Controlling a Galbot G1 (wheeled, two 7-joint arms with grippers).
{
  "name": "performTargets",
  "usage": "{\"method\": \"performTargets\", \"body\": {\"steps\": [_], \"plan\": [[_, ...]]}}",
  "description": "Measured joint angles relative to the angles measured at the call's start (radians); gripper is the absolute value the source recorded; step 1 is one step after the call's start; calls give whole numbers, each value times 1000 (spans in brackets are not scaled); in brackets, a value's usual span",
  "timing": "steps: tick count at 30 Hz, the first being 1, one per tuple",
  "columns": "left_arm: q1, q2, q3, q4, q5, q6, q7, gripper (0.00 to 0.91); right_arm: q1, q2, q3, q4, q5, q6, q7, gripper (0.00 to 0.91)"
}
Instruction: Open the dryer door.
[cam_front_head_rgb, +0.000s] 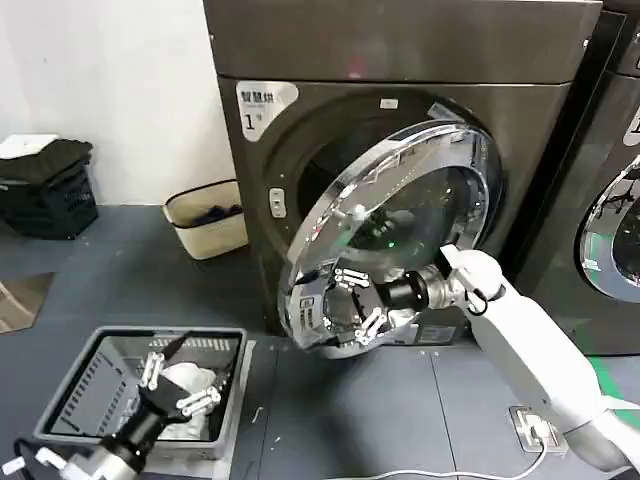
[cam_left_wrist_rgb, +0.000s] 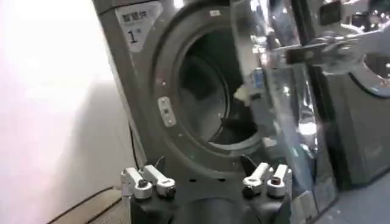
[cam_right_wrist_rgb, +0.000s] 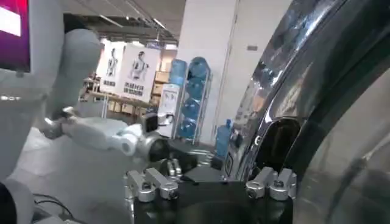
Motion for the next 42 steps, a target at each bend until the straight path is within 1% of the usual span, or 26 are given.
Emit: {"method": "performTargets", "body": {"steps": [11,21,27,35,42], "plan": [[-172,66,49,94,-64,20,4,907,-46,-45,54,14,2,5,-1,907],[-337,105,103,189,-110,39,18,907,-106,-89,112,7,-35,1,1,907],[-416,123,130,231,-126,45,27,907,-155,-114,163,12,-39,1,1,907],[-498,150,173,294,-143,44,36,907,-260,-172,279,58,-20,-7,1,907],[-595,157,281,360,-136,39,55,907,-430,-245,469,132,18,-3,1,907]]}}
